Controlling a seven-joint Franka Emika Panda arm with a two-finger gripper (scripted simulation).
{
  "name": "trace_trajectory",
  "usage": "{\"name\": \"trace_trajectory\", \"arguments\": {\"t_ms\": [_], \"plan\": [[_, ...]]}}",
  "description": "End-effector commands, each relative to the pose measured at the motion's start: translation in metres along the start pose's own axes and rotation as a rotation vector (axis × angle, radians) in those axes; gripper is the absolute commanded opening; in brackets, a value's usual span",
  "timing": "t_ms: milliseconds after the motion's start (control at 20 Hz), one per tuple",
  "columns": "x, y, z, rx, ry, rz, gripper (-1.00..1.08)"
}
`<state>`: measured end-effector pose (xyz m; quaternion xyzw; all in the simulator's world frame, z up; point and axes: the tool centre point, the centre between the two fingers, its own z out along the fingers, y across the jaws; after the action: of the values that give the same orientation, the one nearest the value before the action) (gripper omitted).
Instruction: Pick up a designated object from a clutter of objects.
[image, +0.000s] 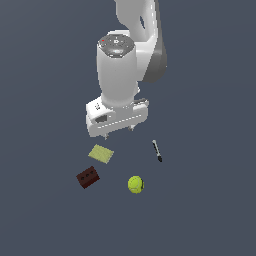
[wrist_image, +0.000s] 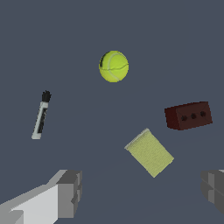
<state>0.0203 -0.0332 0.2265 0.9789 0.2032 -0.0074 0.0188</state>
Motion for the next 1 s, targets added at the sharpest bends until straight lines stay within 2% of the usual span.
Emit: {"name": "trace_trajectory", "arguments": {"t_ms": [0, 950], "plan": [[-0.003, 0.008, 0.013, -0.001, -0.001, -0.056, 1.00], [-0.032, 0.058, 0.108, 0.009, 0.004, -0.478, 1.00]]}}
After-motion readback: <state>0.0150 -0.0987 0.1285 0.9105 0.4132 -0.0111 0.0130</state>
